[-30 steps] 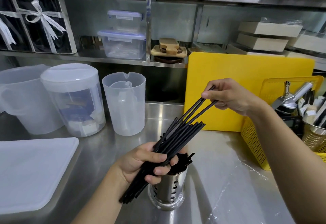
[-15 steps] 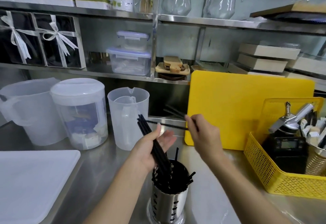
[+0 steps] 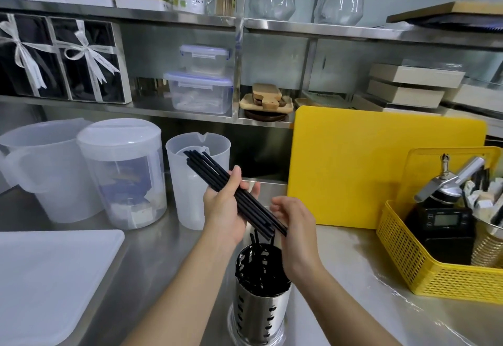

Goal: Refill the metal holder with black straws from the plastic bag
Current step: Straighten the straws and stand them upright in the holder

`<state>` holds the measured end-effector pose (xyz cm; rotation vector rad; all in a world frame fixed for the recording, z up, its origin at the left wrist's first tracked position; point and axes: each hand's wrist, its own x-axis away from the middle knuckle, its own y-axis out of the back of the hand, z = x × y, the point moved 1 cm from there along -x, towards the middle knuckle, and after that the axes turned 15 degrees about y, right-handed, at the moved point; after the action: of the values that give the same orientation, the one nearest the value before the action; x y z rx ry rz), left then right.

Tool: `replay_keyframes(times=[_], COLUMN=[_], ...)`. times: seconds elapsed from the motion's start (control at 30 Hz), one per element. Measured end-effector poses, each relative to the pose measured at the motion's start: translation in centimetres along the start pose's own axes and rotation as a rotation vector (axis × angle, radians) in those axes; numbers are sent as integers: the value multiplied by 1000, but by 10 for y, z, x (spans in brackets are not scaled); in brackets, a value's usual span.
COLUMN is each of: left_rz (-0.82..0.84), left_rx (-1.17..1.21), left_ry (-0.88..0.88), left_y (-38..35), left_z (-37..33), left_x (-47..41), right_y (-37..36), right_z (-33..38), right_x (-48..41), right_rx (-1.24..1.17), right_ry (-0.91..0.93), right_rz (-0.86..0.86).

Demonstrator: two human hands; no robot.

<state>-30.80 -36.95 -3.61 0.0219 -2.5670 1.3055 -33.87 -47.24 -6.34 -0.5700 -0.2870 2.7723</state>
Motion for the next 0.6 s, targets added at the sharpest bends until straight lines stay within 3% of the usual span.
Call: replay_keyframes(times=[0.07, 0.13, 0.3, 0.47, 0.6], left_rz=[-41, -69, 0, 120, 200], left_rx=[-96, -235, -416, -599, -874], left_ry=[-139, -254, -321, -404, -390], left_y=[-5, -9, -15, -15, -11], left_z=[4, 9, 15, 7, 17], left_x=[4, 8, 18, 22, 21], right_y=[-8, -15, -19, -2, 10], right_z=[2, 3, 2, 3, 34], right_x=[2, 5, 11, -4, -20], right_rx=[-270, -405, -446, -154, -203], right_ry=[-230, -338, -419, -80, 188], right_rz=[-153, -237, -181, -133, 134])
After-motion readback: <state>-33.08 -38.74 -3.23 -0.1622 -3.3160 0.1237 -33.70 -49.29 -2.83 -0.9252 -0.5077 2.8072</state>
